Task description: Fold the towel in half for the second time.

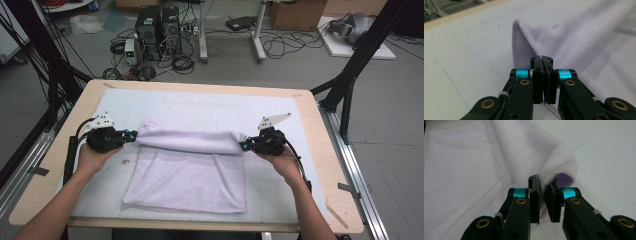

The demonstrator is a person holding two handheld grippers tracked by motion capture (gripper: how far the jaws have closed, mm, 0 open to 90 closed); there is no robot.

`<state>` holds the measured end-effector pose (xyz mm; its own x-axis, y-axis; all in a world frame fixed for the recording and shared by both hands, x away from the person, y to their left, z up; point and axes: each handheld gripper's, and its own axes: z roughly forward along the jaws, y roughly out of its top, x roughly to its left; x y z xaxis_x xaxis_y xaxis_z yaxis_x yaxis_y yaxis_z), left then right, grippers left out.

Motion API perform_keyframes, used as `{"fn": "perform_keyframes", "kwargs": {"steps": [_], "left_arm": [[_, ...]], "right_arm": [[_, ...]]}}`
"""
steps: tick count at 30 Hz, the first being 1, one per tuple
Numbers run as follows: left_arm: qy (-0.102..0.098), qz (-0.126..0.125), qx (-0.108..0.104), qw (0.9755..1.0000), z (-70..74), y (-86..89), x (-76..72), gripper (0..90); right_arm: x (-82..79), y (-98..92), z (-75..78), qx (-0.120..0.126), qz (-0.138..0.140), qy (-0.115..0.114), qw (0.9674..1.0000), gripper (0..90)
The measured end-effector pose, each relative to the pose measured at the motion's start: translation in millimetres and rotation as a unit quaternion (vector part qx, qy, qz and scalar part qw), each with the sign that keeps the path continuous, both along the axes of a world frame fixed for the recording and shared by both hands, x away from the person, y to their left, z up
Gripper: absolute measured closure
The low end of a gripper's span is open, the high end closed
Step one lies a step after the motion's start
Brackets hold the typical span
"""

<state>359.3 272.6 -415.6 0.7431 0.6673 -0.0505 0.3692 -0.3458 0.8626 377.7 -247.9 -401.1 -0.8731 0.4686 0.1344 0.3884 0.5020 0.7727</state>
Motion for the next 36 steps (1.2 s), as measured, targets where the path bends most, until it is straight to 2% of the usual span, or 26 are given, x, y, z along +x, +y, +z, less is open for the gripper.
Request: {"fn": "perform_keyframes", "kwargs": {"steps": [3,5,10,15,19,21,23,24,25,27,28,29,31,33,36], "left_arm": [[0.017,-0.010,0.013,0.9997,-8.9,2.9,-7.1,85.5],[0.026,-0.010,0.022,0.9994,-10.3,6.0,-8.6,77.5],[0.028,-0.004,0.019,0.9994,-0.3,12.1,-7.4,58.0],[0.025,-0.012,0.005,0.9996,12.2,2.6,-2.4,49.9],[0.025,-0.018,-0.001,0.9995,17.6,-9.1,5.5,46.2],[0.026,-0.018,-0.005,0.9995,19.1,-14.8,10.9,45.0],[0.030,-0.021,-0.003,0.9993,19.6,-19.5,16.2,47.4],[0.030,-0.025,-0.002,0.9992,18.9,-20.7,18.0,55.1],[0.033,-0.028,0.002,0.9990,18.3,-21.1,19.5,68.2],[0.041,-0.032,-0.006,0.9986,18.2,-18.0,20.4,86.2],[0.040,-0.033,-0.008,0.9986,19.7,-15.3,18.8,87.0],[0.034,-0.033,-0.012,0.9988,21.9,-12.2,16.1,87.3],[0.027,-0.027,-0.027,0.9989,26.2,-4.9,8.6,87.5],[0.023,-0.028,-0.033,0.9988,29.0,2.9,-1.7,87.6],[0.019,-0.033,-0.043,0.9983,27.2,13.1,-23.4,87.6]], "right_arm": [[-8.1,-2.1,-9.1,-0.013,-0.004,0.013,0.9998,72.8],[-9.4,-5.4,-10.0,-0.013,-0.008,0.022,0.9996,64.3],[-13.7,-10.3,6.3,-0.008,-0.025,-0.009,0.9996,49.3],[-7.3,-4.9,17.1,0.000,-0.030,-0.033,0.9990,46.8],[3.2,2.9,14.2,-0.004,-0.021,-0.029,0.9993,44.6],[10.3,6.3,8.9,0.001,-0.018,-0.018,0.9997,43.9],[15.7,10.5,3.6,0.001,-0.017,-0.006,0.9998,43.9],[17.7,12.7,1.0,0.000,-0.015,0.000,0.9999,44.6],[19.7,14.8,-1.5,-0.001,-0.010,0.009,0.9999,50.9],[20.1,18.7,-4.0,-0.013,0.013,0.016,0.9997,71.5],[18.3,19.8,-2.8,-0.019,0.019,0.016,0.9995,79.5],[16.7,20.2,-0.7,-0.016,0.027,0.010,0.9995,83.1],[10.1,19.5,7.8,-0.007,0.034,-0.006,0.9994,84.8],[2.2,17.4,17.4,0.002,0.039,-0.018,0.9991,85.2],[-17.8,16.0,29.9,0.011,0.053,-0.036,0.9979,85.1]]}}
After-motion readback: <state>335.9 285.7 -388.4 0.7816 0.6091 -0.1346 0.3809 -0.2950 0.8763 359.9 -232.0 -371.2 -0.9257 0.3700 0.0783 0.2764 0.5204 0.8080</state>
